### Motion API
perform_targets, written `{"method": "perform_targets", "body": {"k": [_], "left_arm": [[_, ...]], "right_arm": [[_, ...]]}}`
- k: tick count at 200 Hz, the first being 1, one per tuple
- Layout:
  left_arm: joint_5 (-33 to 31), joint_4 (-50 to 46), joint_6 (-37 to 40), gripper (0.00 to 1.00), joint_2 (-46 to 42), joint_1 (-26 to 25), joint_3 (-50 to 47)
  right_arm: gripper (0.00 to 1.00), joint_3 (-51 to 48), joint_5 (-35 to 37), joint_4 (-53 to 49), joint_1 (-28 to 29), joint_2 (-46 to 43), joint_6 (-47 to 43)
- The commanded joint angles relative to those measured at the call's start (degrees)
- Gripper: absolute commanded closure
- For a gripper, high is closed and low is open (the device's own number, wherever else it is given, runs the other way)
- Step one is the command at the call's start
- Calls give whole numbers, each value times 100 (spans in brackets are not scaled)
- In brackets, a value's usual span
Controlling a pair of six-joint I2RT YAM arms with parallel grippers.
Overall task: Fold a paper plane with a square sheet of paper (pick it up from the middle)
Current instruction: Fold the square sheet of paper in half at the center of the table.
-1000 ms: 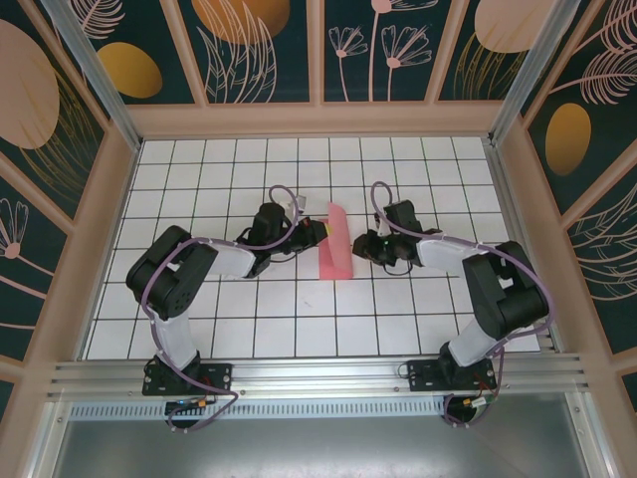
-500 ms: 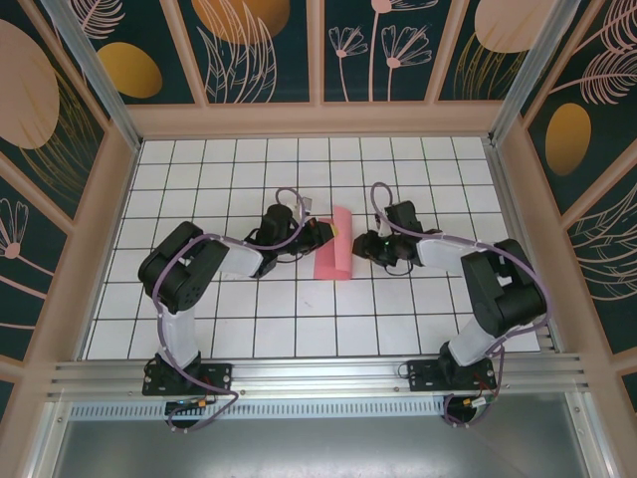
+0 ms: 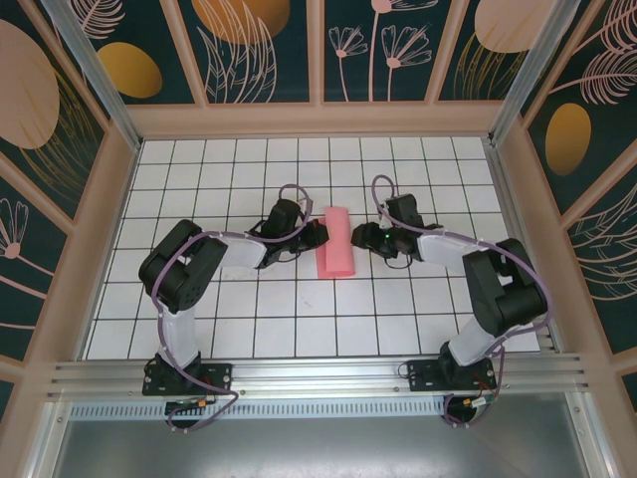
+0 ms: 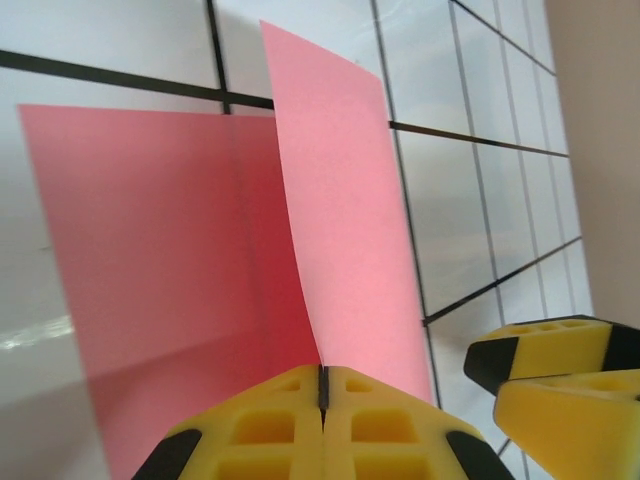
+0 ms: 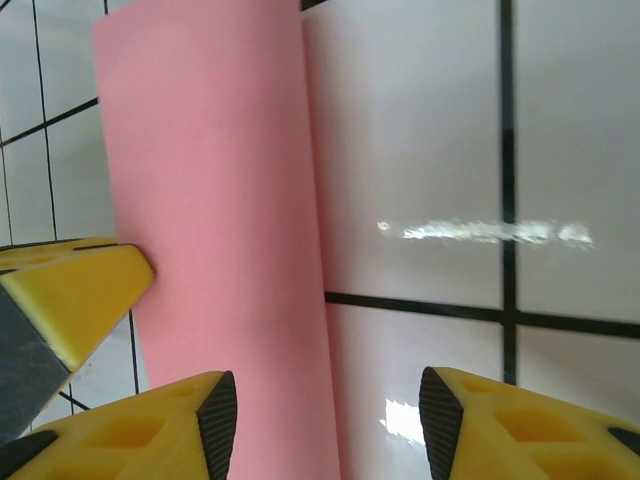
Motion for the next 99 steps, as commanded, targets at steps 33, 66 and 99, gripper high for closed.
{"method": "perform_targets", "body": {"k": [33, 66, 99], "left_arm": [[-324, -112, -115, 100, -24, -20, -184], [-525, -246, -166, 100, -31, -13, -213], [-644, -235, -251, 100, -100, -20, -280]], "right_arm": [[45, 732, -13, -265, 361, 637, -375], [45, 939, 0, -431, 398, 939, -435], [46, 1016, 25, -555, 426, 1122, -497]]}}
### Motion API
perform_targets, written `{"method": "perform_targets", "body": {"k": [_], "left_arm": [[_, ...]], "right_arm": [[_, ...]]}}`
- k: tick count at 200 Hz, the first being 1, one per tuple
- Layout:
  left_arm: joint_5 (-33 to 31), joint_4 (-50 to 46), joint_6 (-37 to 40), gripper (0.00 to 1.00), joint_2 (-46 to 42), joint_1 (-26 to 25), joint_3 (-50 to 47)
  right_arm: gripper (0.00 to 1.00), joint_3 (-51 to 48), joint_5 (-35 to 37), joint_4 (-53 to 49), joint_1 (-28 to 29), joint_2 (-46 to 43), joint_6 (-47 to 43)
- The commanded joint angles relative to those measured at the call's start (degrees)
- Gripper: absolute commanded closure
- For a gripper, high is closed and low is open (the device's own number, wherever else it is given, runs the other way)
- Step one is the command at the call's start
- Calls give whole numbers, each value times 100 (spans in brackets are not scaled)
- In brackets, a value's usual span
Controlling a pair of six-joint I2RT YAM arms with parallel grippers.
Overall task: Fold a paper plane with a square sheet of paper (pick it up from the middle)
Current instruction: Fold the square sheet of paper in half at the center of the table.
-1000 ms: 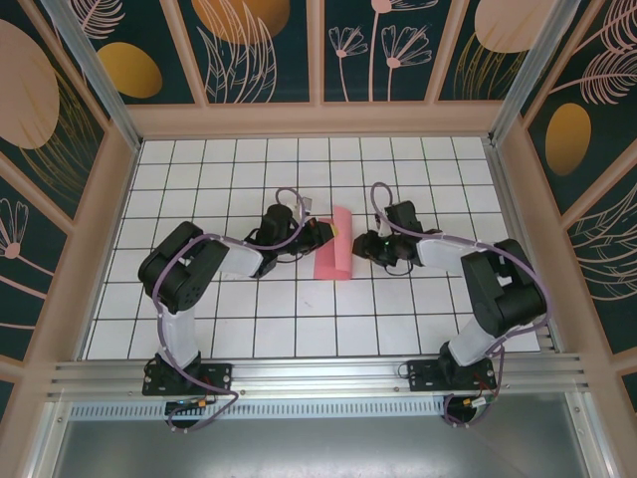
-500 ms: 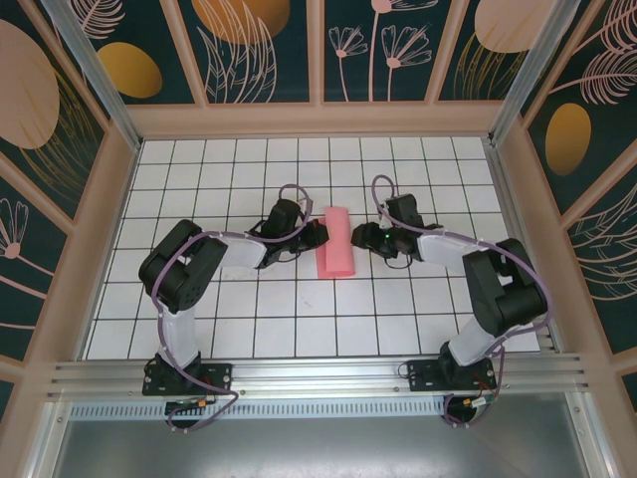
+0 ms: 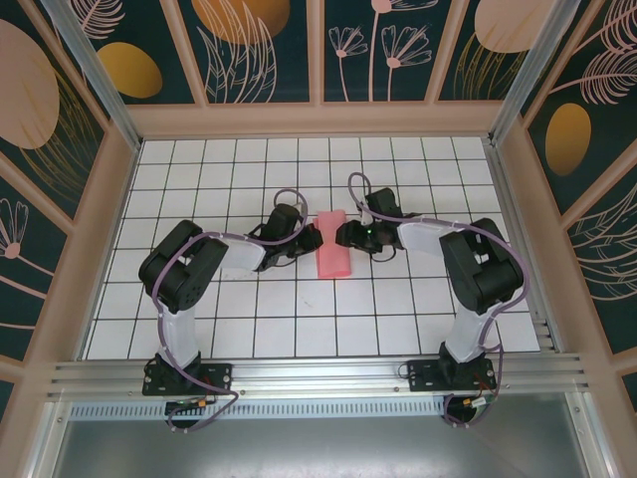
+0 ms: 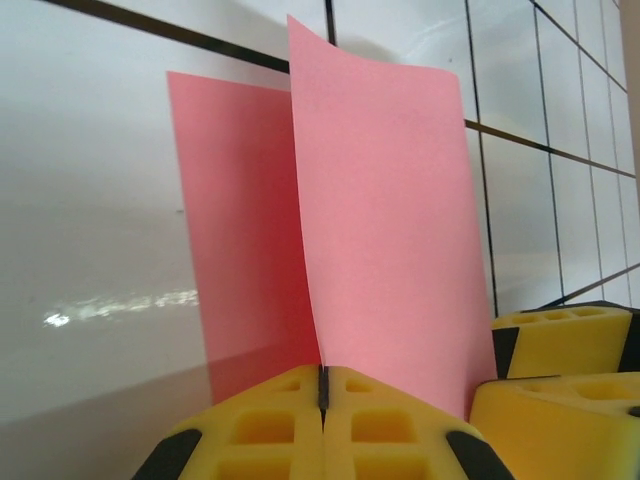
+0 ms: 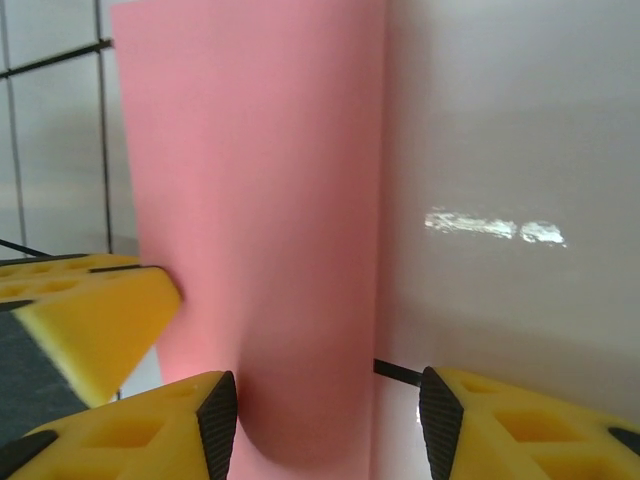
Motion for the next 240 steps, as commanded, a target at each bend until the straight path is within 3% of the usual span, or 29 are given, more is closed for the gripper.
{"method": "perform_targets", "body": {"k": [1, 56, 107, 154, 240], "left_arm": [[-195, -97, -111, 100, -100, -21, -83], [-362, -300, -100, 100, -256, -16, -86], [-468, -461, -126, 75, -476, -18, -112], [-1011, -602, -102, 64, -850, -5, -289], [-1233, -362, -168, 61, -963, 19, -448]], "right_arm": [[46, 171, 26, -266, 46, 136, -169], [48, 282, 288, -517, 120, 357, -301], [51, 316, 671, -701, 212, 600, -338], [53, 281, 747, -707, 222, 675, -380], [57, 418, 673, -933, 209, 785, -850]]}}
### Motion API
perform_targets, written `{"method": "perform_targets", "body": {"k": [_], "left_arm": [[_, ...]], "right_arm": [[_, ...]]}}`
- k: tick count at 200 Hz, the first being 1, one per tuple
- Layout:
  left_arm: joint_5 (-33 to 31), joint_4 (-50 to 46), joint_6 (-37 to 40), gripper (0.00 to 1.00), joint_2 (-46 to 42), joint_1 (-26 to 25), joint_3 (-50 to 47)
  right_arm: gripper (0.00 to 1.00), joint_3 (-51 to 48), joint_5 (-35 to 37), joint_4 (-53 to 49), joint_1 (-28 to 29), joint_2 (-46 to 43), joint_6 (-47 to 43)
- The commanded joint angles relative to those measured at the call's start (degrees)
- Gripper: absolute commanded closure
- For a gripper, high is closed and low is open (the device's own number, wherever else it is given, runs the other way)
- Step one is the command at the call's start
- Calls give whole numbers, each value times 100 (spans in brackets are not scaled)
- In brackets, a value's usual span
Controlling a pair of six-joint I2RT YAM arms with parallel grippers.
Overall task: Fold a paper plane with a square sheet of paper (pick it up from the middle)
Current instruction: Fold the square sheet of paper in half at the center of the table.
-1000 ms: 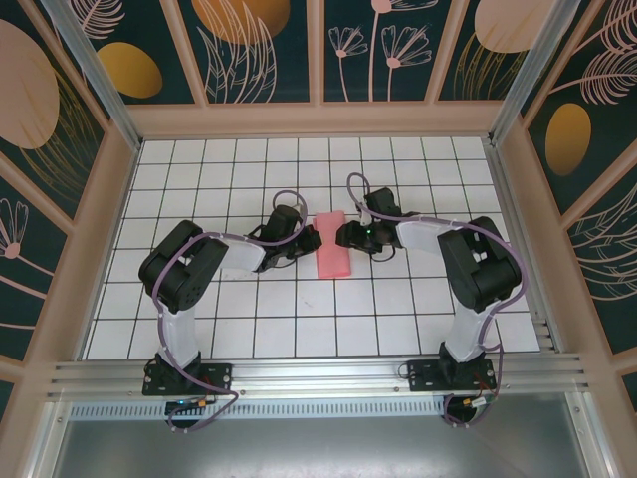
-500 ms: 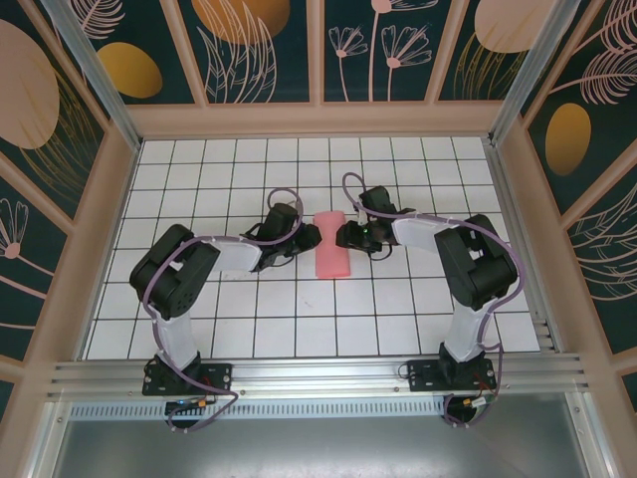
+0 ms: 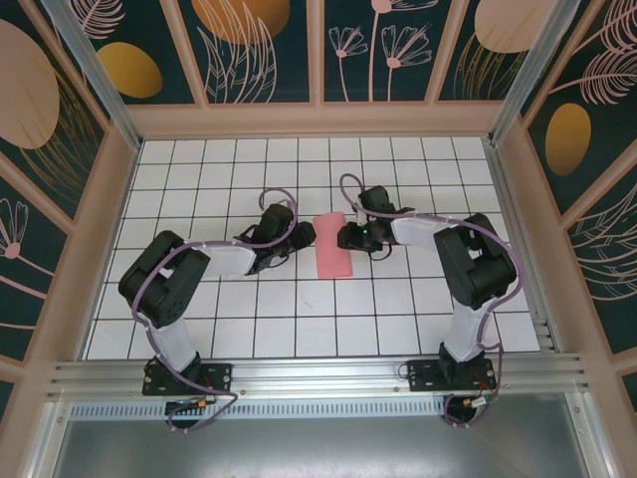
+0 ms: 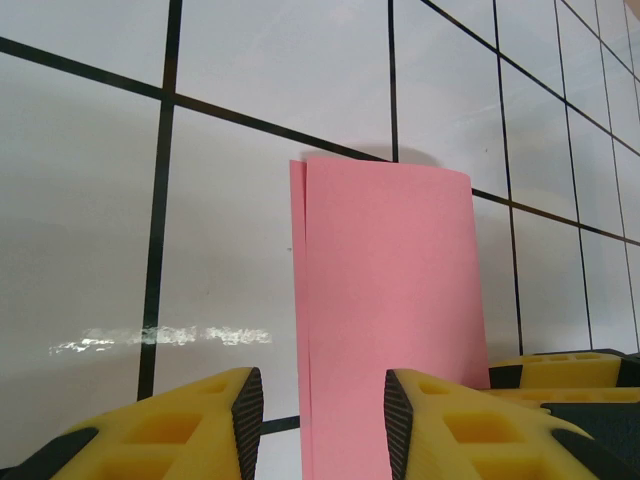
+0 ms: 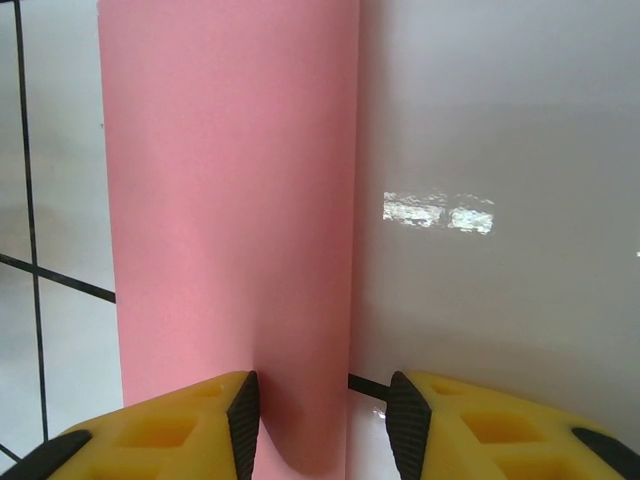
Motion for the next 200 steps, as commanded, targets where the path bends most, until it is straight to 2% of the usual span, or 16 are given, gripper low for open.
{"method": "perform_targets", "body": {"k": [1, 55, 200], "left_arm": [[-120, 108, -39, 61, -149, 16, -88], [-74, 275, -49, 62, -129, 9, -94], [577, 662, -150, 62, 184, 20, -21]], "right_arm": [[57, -33, 218, -243, 69, 514, -276], [56, 44, 349, -336, 71, 662, -274], [53, 178, 462, -465, 154, 978, -280]]}}
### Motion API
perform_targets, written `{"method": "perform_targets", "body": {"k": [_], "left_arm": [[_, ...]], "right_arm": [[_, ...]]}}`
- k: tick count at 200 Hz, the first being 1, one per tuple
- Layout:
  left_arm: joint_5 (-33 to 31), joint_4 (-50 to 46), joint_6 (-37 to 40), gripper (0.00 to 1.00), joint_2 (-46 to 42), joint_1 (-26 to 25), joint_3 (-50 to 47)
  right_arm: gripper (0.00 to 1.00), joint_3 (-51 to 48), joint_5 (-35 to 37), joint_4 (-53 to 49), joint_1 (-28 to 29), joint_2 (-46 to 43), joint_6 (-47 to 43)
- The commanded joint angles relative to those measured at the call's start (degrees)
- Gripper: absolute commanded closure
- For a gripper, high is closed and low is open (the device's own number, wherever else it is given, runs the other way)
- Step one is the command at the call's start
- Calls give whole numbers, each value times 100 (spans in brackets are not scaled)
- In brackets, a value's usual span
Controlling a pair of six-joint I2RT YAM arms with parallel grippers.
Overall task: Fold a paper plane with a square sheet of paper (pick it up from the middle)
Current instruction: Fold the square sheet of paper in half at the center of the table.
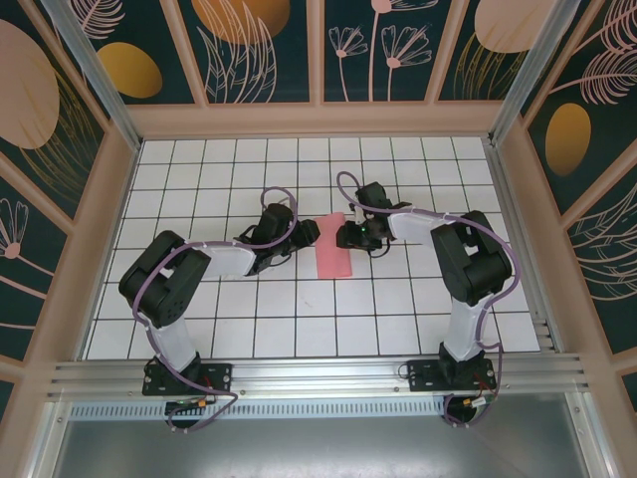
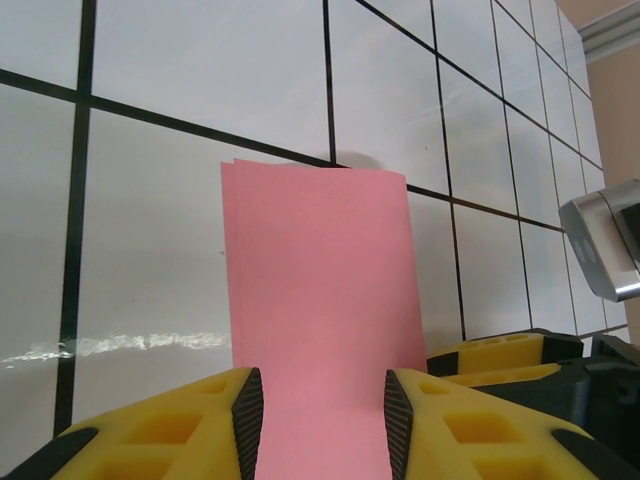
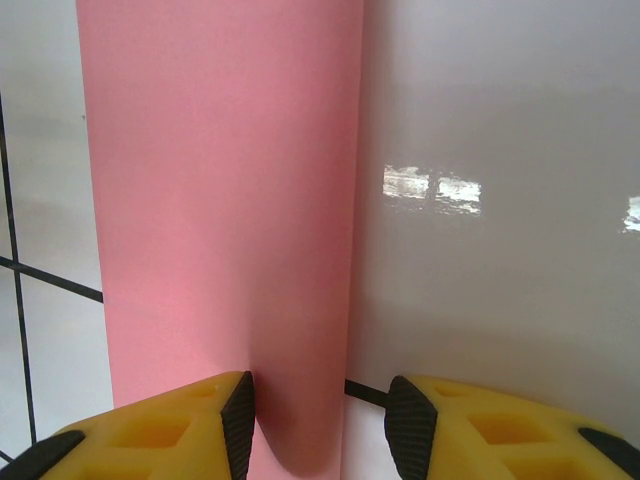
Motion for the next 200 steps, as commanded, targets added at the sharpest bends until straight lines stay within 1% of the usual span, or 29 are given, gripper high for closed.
{"method": "perform_targets", "body": {"k": [1, 49, 81, 132, 158, 200], "left_arm": [[171, 179, -64, 61, 156, 12, 19], [370, 234, -86, 64, 286, 12, 66], [549, 252, -91, 67, 400, 6, 139], [715, 278, -92, 73, 504, 10, 184], [837, 287, -100, 74, 583, 13, 229], [856, 272, -95, 74, 580, 8, 245]], "right_arm": [[53, -193, 429, 12, 139, 748, -138], [53, -167, 458, -21, 143, 825, -120], [51, -127, 473, -60, 161, 893, -145], [51, -114, 502, -86, 174, 945, -155], [52, -119, 510, -86, 174, 965, -195], [53, -94, 603, -130, 174, 1000, -267]]}}
